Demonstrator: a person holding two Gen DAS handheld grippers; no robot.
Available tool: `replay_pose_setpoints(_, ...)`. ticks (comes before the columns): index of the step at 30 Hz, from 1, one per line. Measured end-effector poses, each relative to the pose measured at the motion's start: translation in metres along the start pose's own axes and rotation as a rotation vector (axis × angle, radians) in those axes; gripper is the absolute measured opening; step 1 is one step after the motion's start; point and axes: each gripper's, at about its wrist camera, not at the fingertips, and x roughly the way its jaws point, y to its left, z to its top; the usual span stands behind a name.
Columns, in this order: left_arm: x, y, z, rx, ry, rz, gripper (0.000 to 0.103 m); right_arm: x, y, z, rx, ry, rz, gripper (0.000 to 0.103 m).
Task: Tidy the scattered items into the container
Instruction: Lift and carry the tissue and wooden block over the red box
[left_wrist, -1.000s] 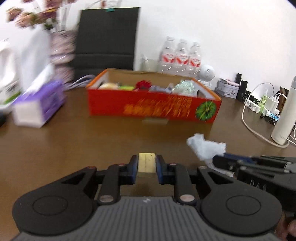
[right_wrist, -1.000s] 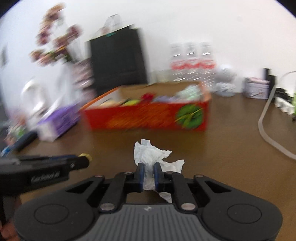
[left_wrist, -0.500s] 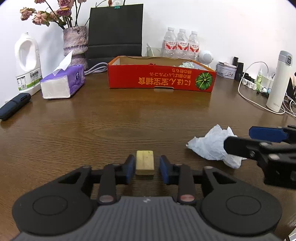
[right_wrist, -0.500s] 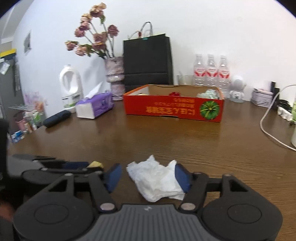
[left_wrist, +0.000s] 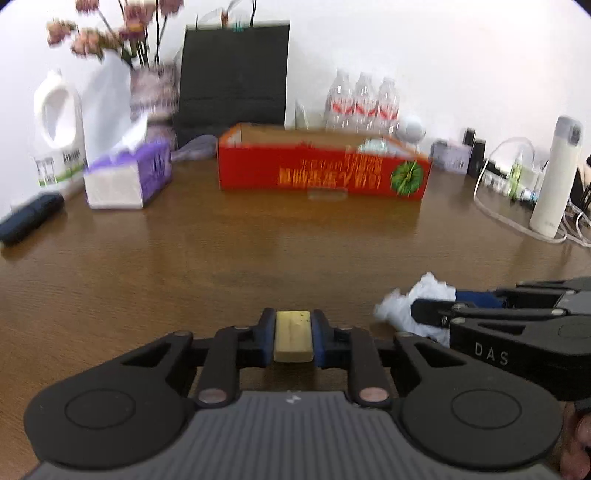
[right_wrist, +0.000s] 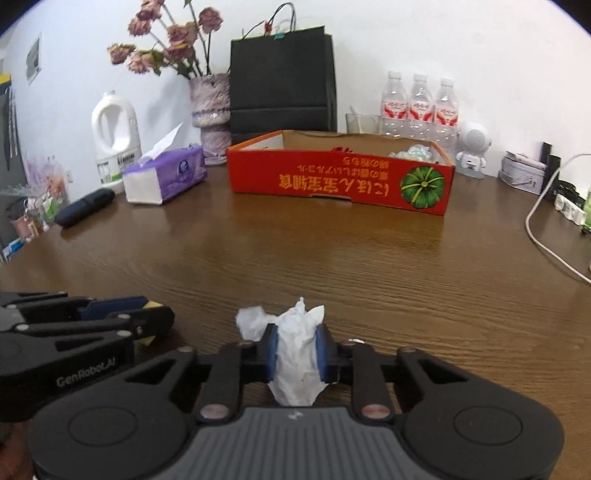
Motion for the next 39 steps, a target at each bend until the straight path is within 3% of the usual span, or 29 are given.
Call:
replay_pose_setpoints(3,-0.026,-0.003,0.008,0.005,-0.105,0.013,0.021,-0.033,0.002,0.004,0.016,-0.117,0.017,0.019)
replay_pose_setpoints(11,-0.087,-0.011,0.016,-0.030,-0.309,0.038,0.022,-0.103,0.008,0.016,0.025,-0.377,-0.062,0.020)
replay_pose_setpoints(17,-0.128,-0.017,-0.021,0.001,-0.404,0.049,0.022,-0.137,0.012,-0.020,0.028,-0.421,-0.059,0.021)
replay_pose_setpoints(26,-0.117,-0.012,-0.014,-0.018,-0.399,0.038,0.022,-0.132,0.015,-0.019,0.012,-0.454,-0.070,0.021)
replay_pose_setpoints(29,-0.096,-0.008,0.006,-0.049,-0.369,0.013,0.022,-0.115,0.009,-0.007,0.030,-0.436,-0.073,0.021)
replay_pose_setpoints(32,-0.071,-0.008,0.044,-0.052,-0.392,-0.021,0.022,-0.092,-0.003,0.020,0.057,-0.439,-0.065,0.021)
replay_pose_setpoints(36,-0.013,-0.016,0.119,-0.010,-0.426,-0.073,0.022,-0.044,-0.027,0.097,0.112,-0.463,-0.004,0.021)
replay_pose_setpoints(38,0.032,-0.015,0.170,-0.002,-0.379,-0.110,0.022,-0.011,-0.040,0.149,0.129,-0.455,0.005,0.021)
replay_pose_setpoints(39,0.051,-0.013,0.189,-0.017,-0.369,-0.088,0.022,0.006,-0.049,0.176,0.146,-0.435,0.014,0.021)
